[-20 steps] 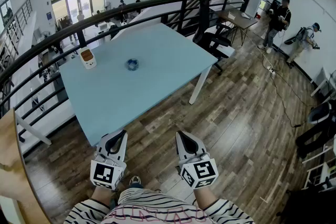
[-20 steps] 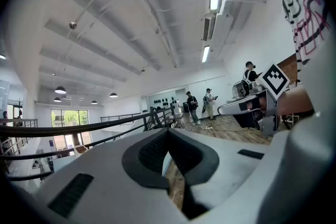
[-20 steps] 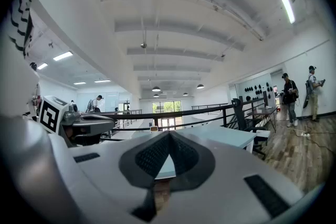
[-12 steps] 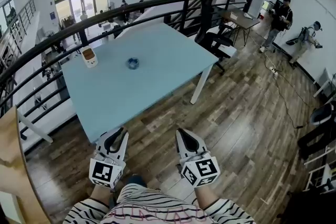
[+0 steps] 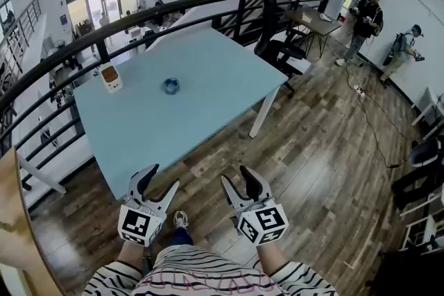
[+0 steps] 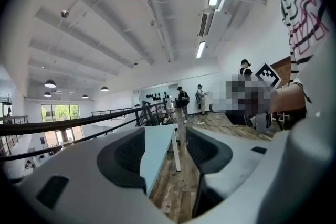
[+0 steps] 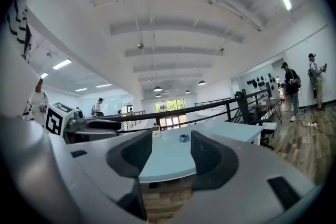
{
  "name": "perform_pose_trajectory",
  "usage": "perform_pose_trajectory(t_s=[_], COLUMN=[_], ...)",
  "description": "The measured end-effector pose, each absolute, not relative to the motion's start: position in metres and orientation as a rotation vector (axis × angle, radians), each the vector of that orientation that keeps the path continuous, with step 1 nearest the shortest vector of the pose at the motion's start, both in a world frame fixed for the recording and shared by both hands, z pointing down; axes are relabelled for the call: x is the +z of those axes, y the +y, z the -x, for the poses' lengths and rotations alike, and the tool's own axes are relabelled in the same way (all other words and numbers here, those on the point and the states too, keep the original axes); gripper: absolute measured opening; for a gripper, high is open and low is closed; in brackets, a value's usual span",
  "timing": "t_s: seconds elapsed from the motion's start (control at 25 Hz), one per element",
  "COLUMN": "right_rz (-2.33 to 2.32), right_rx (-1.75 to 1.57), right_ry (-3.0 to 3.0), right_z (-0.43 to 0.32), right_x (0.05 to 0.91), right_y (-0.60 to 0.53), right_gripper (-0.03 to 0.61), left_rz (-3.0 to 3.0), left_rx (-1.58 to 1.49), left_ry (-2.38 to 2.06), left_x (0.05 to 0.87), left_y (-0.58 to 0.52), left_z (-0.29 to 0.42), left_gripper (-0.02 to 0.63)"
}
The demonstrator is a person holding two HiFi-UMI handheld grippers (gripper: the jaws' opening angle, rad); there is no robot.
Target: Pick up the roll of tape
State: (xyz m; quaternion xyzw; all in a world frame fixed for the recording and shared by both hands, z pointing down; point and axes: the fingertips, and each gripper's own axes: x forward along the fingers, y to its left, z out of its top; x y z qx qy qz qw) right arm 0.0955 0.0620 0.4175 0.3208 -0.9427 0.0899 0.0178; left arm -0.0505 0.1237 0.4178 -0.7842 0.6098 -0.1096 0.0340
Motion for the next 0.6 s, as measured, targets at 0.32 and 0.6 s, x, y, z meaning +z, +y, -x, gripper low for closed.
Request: perform_pose_trajectory(t_s=[0.32, 0.6], right_rz=[-1.040, -1.078], right_rx=[0.298, 0.305], right_ry=[-2.876, -2.847], right_z=[-0.039, 0.015], right_x=[0.422, 0.425], right_y=[0.005, -0.046], right_gripper=[0.221, 0.221], left_rz=[2.438, 2.452], left_rx=[-0.334, -0.357], left_ry=[1.851, 1.824], left_x=[0.419, 0.423], left_y=[0.060, 0.009], left_z=[0.117, 0.175], left_gripper=[0.224, 0.225])
